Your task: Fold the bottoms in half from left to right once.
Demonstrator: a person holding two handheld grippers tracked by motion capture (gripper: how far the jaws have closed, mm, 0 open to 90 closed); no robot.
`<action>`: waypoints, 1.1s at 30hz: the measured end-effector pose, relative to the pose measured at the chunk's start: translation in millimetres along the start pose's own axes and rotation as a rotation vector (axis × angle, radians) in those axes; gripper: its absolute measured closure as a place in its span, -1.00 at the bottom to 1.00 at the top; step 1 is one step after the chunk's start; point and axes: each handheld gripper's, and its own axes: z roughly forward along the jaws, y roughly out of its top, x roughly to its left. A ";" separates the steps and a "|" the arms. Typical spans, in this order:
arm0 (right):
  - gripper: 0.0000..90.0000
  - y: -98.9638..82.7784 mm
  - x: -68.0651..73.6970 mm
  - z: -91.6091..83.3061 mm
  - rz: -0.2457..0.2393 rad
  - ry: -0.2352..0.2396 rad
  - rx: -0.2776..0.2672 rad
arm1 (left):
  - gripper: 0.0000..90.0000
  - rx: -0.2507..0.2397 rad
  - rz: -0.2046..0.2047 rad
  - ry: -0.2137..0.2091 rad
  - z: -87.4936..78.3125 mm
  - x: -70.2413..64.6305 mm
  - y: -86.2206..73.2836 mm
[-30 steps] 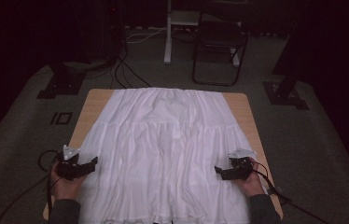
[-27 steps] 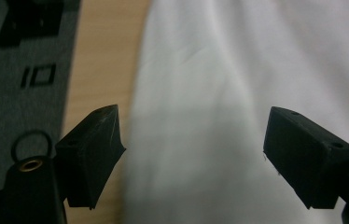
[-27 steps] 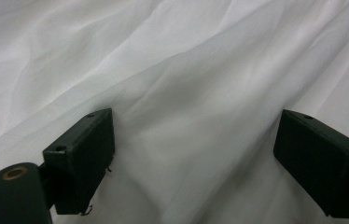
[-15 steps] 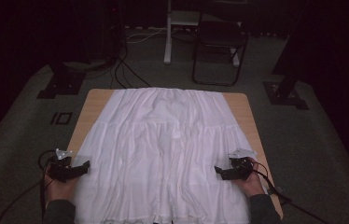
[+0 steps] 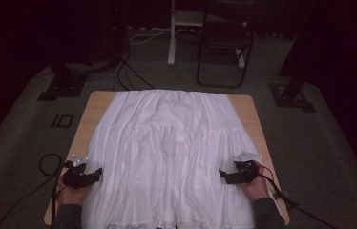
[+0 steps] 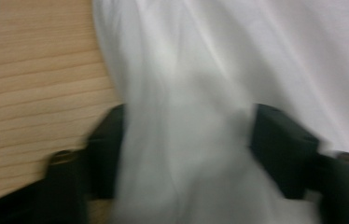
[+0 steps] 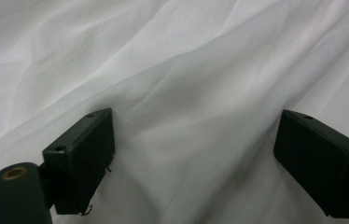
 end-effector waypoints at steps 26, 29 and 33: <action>-0.51 -53.4 -50.8 -59.3 0.256 -0.298 -0.001 | 0.92 -0.003 0.051 0.017 -2.7 7.1 -0.6; 0.14 -51.7 -51.0 -59.8 0.255 -0.258 -0.018 | 0.92 0.001 0.055 0.039 -4.0 8.7 -1.1; 0.86 -49.4 -49.8 -61.7 0.245 -0.246 -0.006 | 0.93 -0.013 0.057 0.069 -9.8 16.0 1.4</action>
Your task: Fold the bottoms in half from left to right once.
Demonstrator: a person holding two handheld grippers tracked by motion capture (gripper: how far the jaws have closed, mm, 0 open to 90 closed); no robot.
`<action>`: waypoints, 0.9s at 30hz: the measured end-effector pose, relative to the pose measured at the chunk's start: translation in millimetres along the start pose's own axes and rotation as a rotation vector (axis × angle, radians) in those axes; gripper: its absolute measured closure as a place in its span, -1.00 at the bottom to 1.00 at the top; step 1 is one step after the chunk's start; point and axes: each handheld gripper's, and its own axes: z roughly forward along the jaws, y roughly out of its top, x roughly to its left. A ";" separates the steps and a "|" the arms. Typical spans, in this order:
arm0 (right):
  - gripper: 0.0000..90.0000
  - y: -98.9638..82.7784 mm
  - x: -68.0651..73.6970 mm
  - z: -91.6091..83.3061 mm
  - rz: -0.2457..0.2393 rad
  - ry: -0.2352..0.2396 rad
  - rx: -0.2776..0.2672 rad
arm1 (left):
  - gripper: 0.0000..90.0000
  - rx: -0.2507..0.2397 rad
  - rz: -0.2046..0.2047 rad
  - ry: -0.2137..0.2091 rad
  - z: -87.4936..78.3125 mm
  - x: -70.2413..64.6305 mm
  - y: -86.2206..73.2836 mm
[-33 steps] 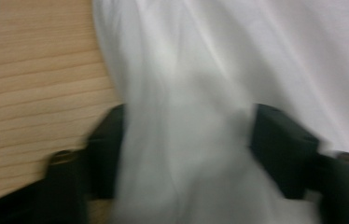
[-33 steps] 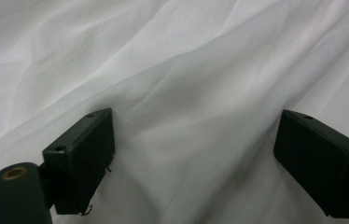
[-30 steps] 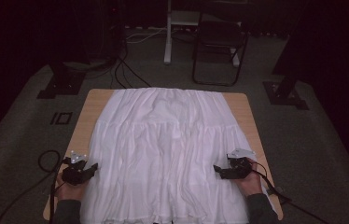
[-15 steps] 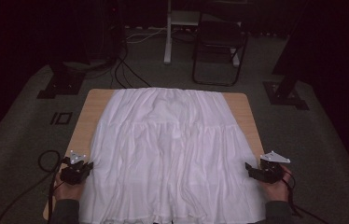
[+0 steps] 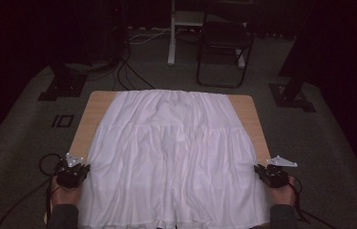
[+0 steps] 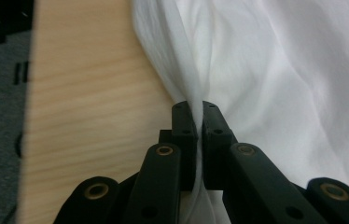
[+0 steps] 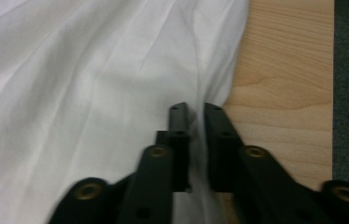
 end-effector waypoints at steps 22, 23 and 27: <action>0.94 -2.7 -7.3 -2.1 0.025 -0.016 -0.007 | 0.94 -0.018 -0.064 0.508 -47.7 76.5 33.6; 0.94 -2.9 -7.6 -2.0 0.025 -0.014 -0.008 | 0.94 -0.044 -0.050 0.471 -52.2 69.2 36.1; 0.93 -2.9 -7.7 -1.9 0.024 -0.014 -0.009 | 0.94 -0.147 -0.004 0.300 -68.0 38.4 49.3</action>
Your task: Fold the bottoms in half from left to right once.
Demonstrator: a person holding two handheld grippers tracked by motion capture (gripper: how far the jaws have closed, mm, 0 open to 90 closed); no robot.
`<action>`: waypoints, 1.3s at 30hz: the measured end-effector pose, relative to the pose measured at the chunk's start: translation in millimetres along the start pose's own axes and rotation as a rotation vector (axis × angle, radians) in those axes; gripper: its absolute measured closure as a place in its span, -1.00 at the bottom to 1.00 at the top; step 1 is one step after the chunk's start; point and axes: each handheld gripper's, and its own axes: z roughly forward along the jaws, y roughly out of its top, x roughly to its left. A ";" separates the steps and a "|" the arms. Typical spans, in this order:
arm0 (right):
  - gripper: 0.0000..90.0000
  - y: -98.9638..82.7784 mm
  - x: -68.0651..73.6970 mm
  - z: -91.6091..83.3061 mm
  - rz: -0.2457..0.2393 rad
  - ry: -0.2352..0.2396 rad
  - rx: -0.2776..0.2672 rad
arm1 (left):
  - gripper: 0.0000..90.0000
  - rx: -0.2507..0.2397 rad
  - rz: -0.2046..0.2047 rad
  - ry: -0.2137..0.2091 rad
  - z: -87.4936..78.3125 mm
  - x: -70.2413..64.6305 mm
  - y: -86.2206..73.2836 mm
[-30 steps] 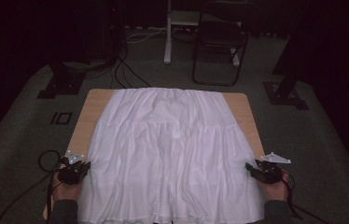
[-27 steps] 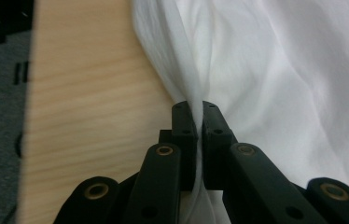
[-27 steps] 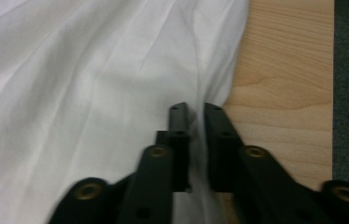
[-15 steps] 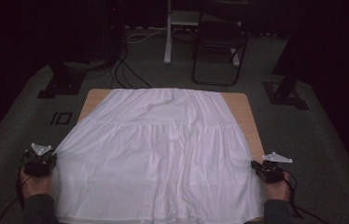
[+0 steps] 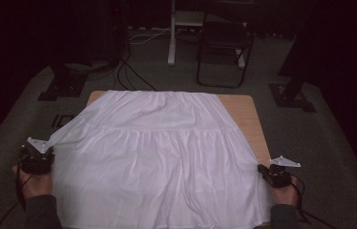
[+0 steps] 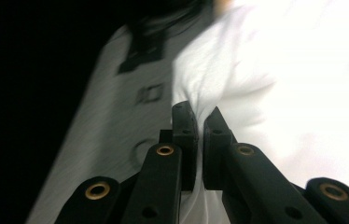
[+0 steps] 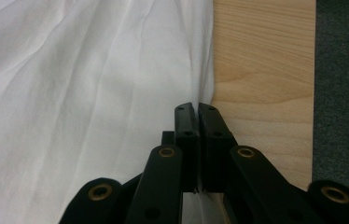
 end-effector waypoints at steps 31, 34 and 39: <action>0.90 3.8 2.4 3.9 0.016 -0.009 0.001 | 0.58 -0.096 0.395 -1.237 -33.9 -367.6 114.4; 0.36 7.1 6.2 3.5 0.022 -0.060 0.018 | 0.17 -0.064 0.384 -1.212 -24.3 -368.9 106.4; 0.03 24.3 26.9 -9.9 -0.004 -0.099 -0.039 | 0.06 -0.115 0.333 -1.127 -22.3 -328.0 104.3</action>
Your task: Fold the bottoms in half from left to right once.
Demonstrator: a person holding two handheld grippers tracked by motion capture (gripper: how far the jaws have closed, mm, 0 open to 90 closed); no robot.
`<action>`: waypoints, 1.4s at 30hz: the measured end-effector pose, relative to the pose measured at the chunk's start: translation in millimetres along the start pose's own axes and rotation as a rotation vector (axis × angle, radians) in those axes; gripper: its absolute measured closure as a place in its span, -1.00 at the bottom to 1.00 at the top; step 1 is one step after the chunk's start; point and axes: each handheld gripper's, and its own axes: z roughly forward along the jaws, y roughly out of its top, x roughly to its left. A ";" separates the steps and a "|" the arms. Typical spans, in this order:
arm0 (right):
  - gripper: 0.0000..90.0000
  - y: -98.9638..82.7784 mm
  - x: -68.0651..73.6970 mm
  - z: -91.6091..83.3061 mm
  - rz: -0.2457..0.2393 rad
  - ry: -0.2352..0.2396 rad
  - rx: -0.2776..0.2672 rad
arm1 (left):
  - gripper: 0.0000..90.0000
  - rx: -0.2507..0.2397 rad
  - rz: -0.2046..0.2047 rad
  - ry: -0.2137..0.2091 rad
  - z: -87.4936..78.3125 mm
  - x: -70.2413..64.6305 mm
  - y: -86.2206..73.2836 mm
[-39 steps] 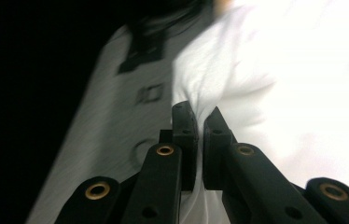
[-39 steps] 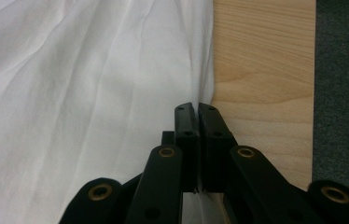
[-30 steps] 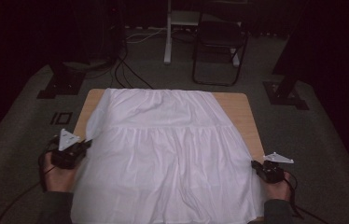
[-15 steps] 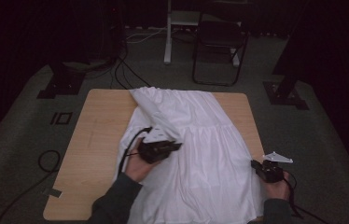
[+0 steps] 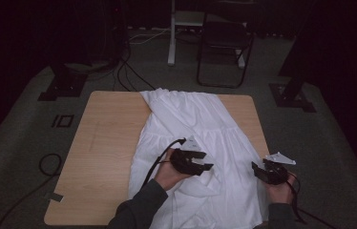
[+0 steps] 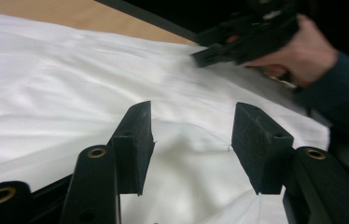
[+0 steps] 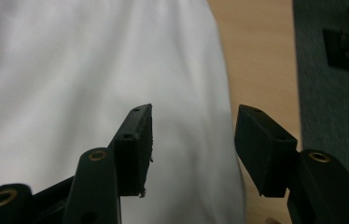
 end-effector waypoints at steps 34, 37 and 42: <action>0.94 43.4 100.5 0.7 -0.202 0.308 -0.042 | 0.97 0.059 -0.208 0.405 -93.3 70.3 -115.9; 0.94 50.9 83.1 -12.1 -0.165 0.279 -0.093 | 0.97 0.035 -0.170 0.416 -101.3 59.0 -101.1; 0.95 63.6 43.5 -40.6 -0.073 0.195 -0.197 | 0.96 0.010 -0.130 0.386 -96.9 41.7 -83.7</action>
